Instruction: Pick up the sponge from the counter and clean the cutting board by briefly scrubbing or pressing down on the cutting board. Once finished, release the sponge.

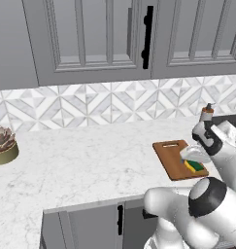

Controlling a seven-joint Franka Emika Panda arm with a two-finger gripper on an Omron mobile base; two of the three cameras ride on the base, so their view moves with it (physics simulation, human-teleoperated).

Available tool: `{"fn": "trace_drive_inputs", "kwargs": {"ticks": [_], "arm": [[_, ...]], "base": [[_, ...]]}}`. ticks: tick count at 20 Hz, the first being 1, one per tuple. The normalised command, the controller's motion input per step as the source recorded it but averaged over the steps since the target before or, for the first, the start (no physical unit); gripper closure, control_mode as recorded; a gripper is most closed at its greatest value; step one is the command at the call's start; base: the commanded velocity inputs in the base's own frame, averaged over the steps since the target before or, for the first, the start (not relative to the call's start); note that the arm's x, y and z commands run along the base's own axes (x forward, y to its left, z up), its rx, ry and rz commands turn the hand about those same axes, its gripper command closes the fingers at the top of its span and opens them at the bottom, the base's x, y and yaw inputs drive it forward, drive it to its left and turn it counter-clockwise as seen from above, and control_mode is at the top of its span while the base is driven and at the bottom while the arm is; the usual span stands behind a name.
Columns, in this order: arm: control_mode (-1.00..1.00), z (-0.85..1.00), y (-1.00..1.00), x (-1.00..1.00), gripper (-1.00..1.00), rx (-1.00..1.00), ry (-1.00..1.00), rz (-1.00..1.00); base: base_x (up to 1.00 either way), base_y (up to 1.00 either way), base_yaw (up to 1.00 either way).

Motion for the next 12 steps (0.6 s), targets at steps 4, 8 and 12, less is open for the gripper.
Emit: {"fn": "trace_drive_inputs", "kwargs": {"ticks": [4, 8, 12], "arm": [[-1.0, 0.3, 1.0, -0.05, 1.0, 0.0, 0.0, 0.05], [-1.0, 0.08, 1.0, 0.27, 1.0, -0.11, 0.07, 0.05], [-1.0, 0.01, 0.99, 0.22, 1.0, -0.02, 0.02, 0.0]], "base": [[0.0, 0.0, 0.0], [0.0, 0.0, 0.0], [0.0, 0.0, 0.0]]}}
